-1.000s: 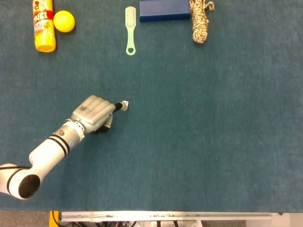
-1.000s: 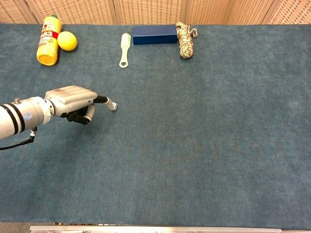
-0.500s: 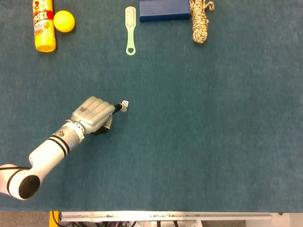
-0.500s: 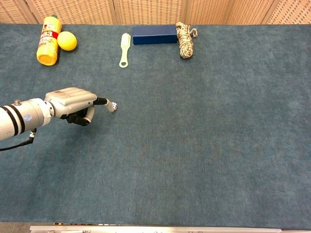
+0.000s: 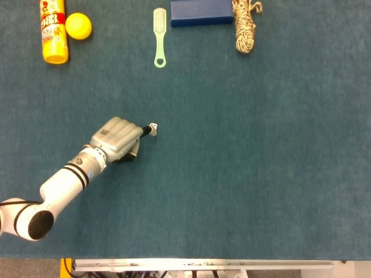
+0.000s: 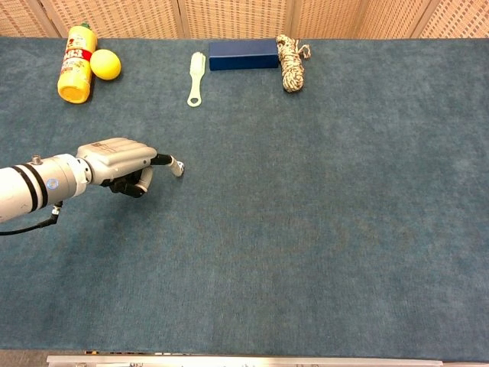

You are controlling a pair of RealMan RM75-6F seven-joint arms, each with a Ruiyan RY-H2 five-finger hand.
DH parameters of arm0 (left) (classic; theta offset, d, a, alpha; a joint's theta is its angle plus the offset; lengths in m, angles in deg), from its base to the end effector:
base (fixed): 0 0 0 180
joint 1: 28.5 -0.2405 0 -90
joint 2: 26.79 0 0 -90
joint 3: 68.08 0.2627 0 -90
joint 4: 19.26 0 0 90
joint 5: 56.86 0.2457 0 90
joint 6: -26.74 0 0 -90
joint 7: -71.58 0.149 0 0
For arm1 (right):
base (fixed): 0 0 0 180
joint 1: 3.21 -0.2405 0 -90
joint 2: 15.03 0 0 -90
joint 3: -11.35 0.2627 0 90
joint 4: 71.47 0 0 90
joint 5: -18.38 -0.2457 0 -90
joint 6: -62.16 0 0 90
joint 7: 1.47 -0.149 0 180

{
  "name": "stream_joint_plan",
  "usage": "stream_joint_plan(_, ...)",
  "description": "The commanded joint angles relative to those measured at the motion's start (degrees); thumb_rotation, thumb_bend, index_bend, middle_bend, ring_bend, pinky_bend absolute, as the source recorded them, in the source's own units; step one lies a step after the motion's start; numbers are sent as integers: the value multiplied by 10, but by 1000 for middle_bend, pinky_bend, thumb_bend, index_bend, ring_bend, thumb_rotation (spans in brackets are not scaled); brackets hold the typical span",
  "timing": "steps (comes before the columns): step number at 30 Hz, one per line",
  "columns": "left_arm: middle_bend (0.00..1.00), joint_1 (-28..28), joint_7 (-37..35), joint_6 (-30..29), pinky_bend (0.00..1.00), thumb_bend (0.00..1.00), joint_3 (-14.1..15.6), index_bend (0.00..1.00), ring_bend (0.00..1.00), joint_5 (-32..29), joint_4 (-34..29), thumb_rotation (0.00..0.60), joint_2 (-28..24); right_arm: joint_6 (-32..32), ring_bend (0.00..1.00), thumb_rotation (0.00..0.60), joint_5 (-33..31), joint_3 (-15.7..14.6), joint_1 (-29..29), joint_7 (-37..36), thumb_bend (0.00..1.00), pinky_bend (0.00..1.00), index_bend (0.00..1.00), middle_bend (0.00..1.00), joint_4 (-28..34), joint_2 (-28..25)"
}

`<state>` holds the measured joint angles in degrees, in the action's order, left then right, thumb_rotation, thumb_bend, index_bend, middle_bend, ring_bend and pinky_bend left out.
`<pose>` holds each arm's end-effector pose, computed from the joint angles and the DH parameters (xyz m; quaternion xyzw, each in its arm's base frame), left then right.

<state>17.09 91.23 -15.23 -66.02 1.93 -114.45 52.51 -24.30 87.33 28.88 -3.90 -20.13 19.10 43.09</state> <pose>-0.1893 0.2965 -0.0634 -0.8277 -0.4220 -0.2117 0.3032 -0.3703 -0.2138 0.2348 0.3793 -0.4110 0.4902 0.6685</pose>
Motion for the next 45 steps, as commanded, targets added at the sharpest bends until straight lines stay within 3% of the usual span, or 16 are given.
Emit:
stream_joint_plan(1,1000,1,1,-1,804,1000,0,202,841,-1,2,600,1,0,189,600,0,0,0,0,0,288,313,293,0,0)
stream_joint_plan(45,1000,7,76,-55,804,1000,-5,202,842,-25,45,600,39,7,189,600,1,0,-2,3,0,288,313,293,-1,1)
